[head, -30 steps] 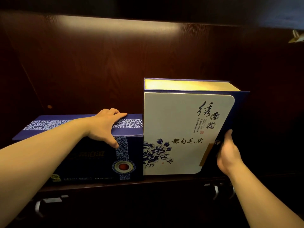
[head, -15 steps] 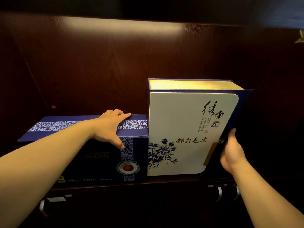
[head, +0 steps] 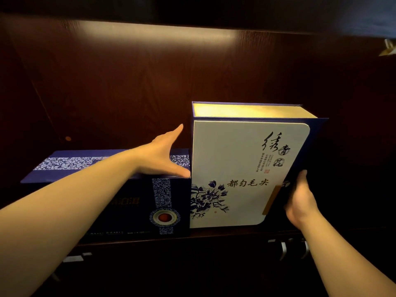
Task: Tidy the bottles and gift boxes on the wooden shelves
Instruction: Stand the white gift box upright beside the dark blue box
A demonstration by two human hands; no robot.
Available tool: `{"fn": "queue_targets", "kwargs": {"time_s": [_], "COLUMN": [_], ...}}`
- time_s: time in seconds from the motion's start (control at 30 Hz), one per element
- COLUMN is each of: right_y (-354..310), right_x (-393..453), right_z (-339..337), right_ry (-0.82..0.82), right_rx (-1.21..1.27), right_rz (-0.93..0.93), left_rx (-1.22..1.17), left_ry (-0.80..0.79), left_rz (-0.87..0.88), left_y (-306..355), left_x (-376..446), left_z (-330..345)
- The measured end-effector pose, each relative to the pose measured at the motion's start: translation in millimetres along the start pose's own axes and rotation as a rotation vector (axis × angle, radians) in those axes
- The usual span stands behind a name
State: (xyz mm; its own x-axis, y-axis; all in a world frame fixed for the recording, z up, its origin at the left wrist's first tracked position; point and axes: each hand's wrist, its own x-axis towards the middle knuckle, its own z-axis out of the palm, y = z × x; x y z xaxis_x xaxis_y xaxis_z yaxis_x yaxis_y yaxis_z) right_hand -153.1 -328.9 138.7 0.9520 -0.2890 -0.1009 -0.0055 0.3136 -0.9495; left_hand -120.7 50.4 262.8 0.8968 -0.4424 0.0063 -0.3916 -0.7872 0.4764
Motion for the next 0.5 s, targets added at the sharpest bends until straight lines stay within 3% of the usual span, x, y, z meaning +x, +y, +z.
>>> {"fn": "queue_targets", "kwargs": {"time_s": [0.17, 0.5], "right_y": [16.3, 27.4], "right_x": [-8.9, -1.5], "right_z": [-0.4, -7.6], "right_ry": [0.035, 0.083], "right_rx": [-0.071, -0.116], "right_rz": [0.081, 0.110], "left_rx": [-0.395, -0.476], "left_ry": [0.175, 0.164], "left_rz": [0.098, 0.078], "left_y": [31.6, 27.7], "left_x": [17.2, 23.1], "left_z": [9.2, 13.3]}}
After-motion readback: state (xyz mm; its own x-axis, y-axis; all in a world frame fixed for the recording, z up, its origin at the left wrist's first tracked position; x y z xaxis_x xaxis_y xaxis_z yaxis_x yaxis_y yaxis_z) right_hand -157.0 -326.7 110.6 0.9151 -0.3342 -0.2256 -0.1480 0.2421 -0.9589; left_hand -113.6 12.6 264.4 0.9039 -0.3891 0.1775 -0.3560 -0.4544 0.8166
